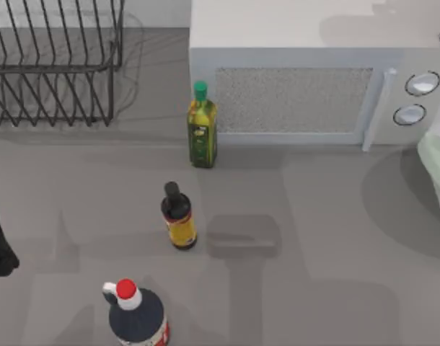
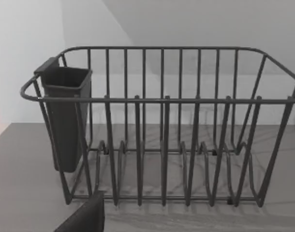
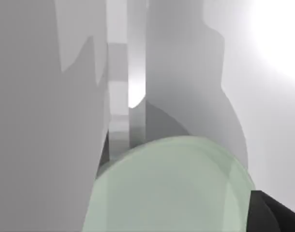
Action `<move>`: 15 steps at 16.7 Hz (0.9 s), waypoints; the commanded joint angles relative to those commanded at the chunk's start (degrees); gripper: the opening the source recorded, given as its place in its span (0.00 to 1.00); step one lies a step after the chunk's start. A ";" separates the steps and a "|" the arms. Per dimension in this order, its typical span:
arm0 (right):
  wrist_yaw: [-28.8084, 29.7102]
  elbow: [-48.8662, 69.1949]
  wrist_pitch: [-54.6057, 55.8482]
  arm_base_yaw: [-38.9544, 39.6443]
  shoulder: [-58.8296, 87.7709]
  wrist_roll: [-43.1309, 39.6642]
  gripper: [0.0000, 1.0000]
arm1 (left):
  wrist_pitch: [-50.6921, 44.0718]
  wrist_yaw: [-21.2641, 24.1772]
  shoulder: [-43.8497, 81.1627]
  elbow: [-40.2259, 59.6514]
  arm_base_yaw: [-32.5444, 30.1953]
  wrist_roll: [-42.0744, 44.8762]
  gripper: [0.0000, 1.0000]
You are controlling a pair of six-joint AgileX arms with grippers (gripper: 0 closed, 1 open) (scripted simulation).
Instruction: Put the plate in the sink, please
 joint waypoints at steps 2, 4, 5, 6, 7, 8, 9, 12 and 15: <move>0.00 0.00 0.00 0.00 0.00 0.00 0.30 | 0.00 0.00 0.00 0.00 0.00 0.00 1.00; 0.00 0.00 0.00 0.00 0.00 0.00 0.45 | 0.00 0.00 0.00 0.00 0.00 0.00 1.00; 0.00 0.00 0.00 0.00 0.00 0.00 0.53 | 0.00 0.00 0.00 0.00 0.00 0.00 1.00; 0.00 0.00 0.00 0.00 0.00 0.00 0.60 | 0.00 0.00 0.00 0.00 0.00 0.00 1.00; 0.00 0.00 0.00 0.00 0.00 0.00 0.68 | 0.00 0.00 0.00 0.00 0.00 0.00 1.00; 0.00 0.00 0.00 0.00 0.00 0.00 0.75 | 0.00 0.00 0.00 0.00 0.00 0.00 1.00; 0.00 0.00 0.00 0.00 0.00 0.00 0.83 | 0.00 0.00 0.00 0.00 0.00 0.00 1.00; 0.00 0.00 0.00 0.00 0.00 0.00 1.00 | 0.00 0.00 0.00 0.00 0.00 0.00 1.00; 0.00 0.00 0.00 0.00 0.00 0.00 1.00 | 0.00 0.00 0.00 0.00 0.00 0.00 1.00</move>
